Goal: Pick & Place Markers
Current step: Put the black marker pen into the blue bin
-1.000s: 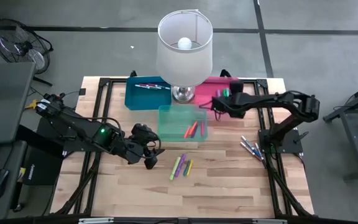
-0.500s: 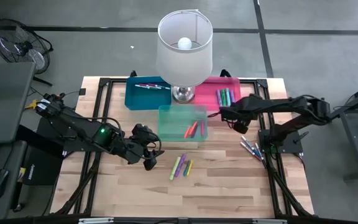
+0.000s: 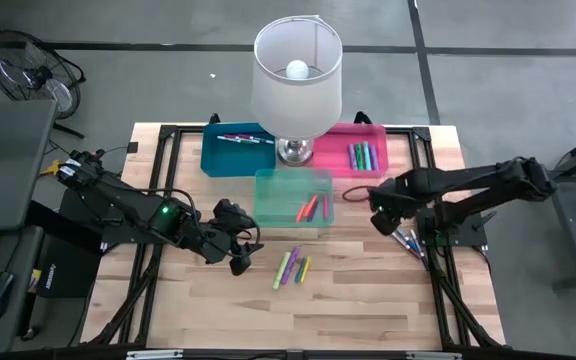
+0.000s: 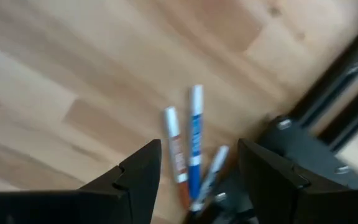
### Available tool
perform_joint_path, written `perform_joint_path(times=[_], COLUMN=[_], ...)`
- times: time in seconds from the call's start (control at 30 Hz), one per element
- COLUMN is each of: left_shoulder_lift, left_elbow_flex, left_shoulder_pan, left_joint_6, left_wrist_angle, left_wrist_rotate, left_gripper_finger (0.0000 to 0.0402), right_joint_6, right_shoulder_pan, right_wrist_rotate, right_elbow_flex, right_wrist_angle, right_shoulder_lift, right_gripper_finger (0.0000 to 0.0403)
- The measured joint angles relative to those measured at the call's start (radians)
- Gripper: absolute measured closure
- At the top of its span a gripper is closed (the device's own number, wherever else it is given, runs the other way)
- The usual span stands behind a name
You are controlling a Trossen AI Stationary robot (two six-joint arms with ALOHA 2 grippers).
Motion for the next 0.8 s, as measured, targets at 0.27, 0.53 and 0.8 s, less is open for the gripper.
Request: perform_joint_path(times=[0.27, 0.53, 0.8], left_shoulder_lift=[0.000, 0.000, 0.000], left_elbow_flex=[0.000, 0.000, 0.000], left_shoulder_pan=[0.000, 0.000, 0.000], left_joint_6=[0.042, 0.096, 0.115], left_wrist_angle=[0.000, -0.026, -0.109], left_wrist_rotate=[0.029, 0.047, 0.059], left_gripper_finger=[0.0126, 0.0126, 0.0126], right_joint_6=[0.294, 0.653, 0.945], right_shoulder_pan=[0.191, 0.367, 0.523], right_wrist_rotate=[0.000, 0.042, -0.030], right_elbow_flex=[0.000, -0.002, -0.133], right_wrist_angle=[0.014, 0.005, 0.191], right_shoulder_lift=[0.003, 0.006, 0.062], right_gripper_finger=[0.0203, 0.0203, 0.0203])
